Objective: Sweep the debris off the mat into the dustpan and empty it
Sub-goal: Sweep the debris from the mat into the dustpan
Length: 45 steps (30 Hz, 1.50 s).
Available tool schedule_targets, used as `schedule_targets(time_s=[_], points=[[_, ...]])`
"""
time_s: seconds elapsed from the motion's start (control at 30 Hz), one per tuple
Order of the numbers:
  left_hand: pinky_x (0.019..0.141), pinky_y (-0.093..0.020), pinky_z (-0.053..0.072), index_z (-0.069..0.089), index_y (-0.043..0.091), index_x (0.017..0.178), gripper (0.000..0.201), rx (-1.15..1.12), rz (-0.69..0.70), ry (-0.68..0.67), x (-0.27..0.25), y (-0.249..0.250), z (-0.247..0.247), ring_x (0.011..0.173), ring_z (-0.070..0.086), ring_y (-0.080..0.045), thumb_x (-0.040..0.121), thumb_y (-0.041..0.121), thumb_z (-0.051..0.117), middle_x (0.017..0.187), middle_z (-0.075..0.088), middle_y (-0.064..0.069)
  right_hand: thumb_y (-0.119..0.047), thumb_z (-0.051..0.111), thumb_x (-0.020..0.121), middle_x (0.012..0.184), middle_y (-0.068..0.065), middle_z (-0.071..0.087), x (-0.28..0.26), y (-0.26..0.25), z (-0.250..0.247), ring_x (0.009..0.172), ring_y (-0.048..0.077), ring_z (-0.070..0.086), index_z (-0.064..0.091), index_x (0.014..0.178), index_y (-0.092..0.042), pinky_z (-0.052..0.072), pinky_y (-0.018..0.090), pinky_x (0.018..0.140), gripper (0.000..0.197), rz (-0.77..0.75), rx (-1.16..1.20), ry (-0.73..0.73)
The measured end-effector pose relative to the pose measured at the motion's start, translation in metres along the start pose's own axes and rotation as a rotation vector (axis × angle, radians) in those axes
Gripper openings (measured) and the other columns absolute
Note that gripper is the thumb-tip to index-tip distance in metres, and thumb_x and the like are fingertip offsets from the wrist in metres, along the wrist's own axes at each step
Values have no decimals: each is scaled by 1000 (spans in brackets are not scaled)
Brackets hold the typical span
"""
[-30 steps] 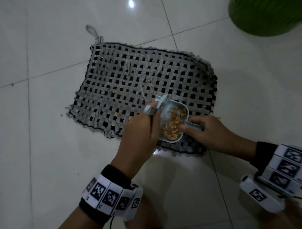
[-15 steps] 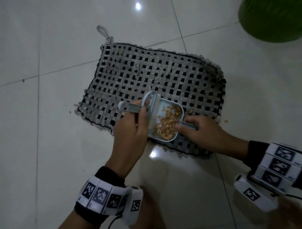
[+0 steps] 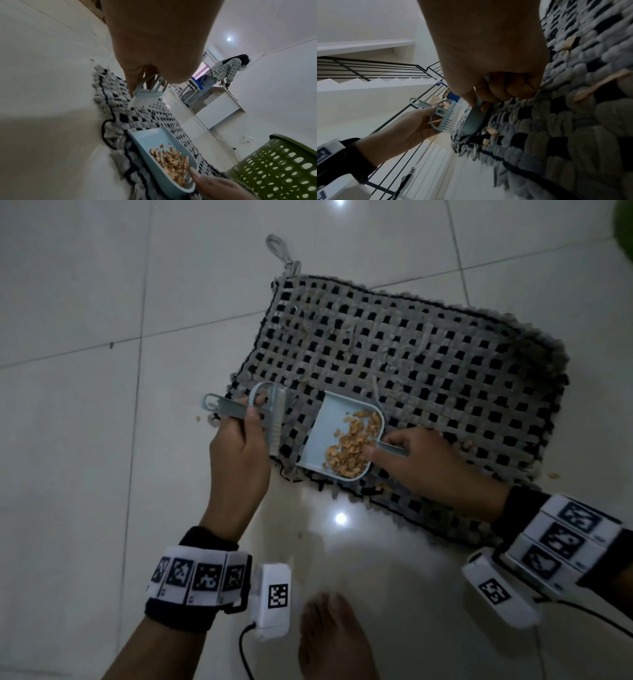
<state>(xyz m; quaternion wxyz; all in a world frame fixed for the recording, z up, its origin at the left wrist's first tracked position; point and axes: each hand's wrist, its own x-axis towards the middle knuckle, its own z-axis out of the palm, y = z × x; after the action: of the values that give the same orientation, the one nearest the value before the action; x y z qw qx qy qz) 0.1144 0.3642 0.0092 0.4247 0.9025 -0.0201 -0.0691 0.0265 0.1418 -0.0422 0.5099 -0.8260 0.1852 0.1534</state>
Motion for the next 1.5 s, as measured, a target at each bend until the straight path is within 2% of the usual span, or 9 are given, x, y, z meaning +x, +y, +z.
schedule_targets(time_s=[0.13, 0.3, 0.5, 0.6, 0.7, 0.8, 1.07, 1.3, 1.5], points=[[45, -19, 34, 57, 15, 108, 31, 159, 73, -35, 3, -6, 12, 56, 51, -10, 109, 34, 34, 72, 58, -5, -51, 65, 91, 53, 3, 63, 1, 2, -4, 38, 6, 50, 71, 72, -20, 37, 22, 40, 37, 12, -33, -9], [41, -15, 31, 52, 14, 101, 20, 153, 77, -97, -9, -6, 27, 48, 46, -7, 109, 24, 36, 63, 51, 2, -51, 66, 90, 46, -8, 60, 2, 2, -15, 34, 4, 46, 71, 71, -23, 33, 20, 38, 34, 12, -85, -43], [53, -8, 42, 53, 25, 122, 25, 110, 122, -254, -39, 7, 40, 75, 62, 7, 108, 33, 34, 88, 63, 17, -51, 66, 90, 51, -21, 63, 1, 3, -18, 35, 2, 51, 66, 69, -34, 35, 21, 40, 27, 18, -112, -66], [53, -10, 44, 55, 22, 119, 28, 123, 143, -274, -41, 12, 41, 72, 63, 4, 109, 36, 34, 85, 65, 12, -51, 67, 90, 47, -15, 62, 1, 5, -20, 34, 3, 49, 68, 70, -32, 35, 22, 40, 27, 16, -119, -65], [42, -9, 34, 53, 16, 99, 21, 170, 114, -146, -33, 12, 34, 52, 53, 3, 109, 26, 38, 61, 52, 9, -52, 67, 89, 47, -9, 62, -1, 7, -23, 34, 3, 51, 69, 71, -31, 33, 17, 37, 27, 23, -131, -58], [39, -13, 31, 49, 17, 90, 22, 207, 75, -87, -25, 10, 30, 47, 49, -3, 109, 23, 38, 57, 48, 5, -52, 67, 89, 51, -5, 65, -1, 8, -23, 36, 4, 53, 72, 75, -29, 35, 18, 38, 28, 22, -141, -59], [46, -7, 34, 54, 23, 111, 19, 153, 172, -285, -52, 22, 47, 57, 54, 4, 110, 29, 36, 70, 56, 11, -53, 66, 89, 54, -5, 66, -3, 11, -24, 40, 11, 57, 67, 69, -33, 38, 23, 39, 28, 4, -148, -48], [41, -19, 35, 55, 11, 98, 26, 206, 97, -69, -23, 14, 27, 54, 54, -12, 109, 26, 36, 59, 53, 2, -53, 65, 90, 51, -22, 62, -7, 15, -28, 38, 1, 52, 69, 70, -30, 33, 20, 41, 31, 19, -153, -54], [38, -13, 29, 50, 16, 98, 22, 184, 135, -201, -36, 23, 47, 46, 51, -3, 109, 29, 37, 56, 48, 7, -54, 66, 89, 55, -13, 66, -9, 19, -31, 40, 2, 55, 71, 74, -29, 34, 17, 38, 30, 6, -162, -48]])
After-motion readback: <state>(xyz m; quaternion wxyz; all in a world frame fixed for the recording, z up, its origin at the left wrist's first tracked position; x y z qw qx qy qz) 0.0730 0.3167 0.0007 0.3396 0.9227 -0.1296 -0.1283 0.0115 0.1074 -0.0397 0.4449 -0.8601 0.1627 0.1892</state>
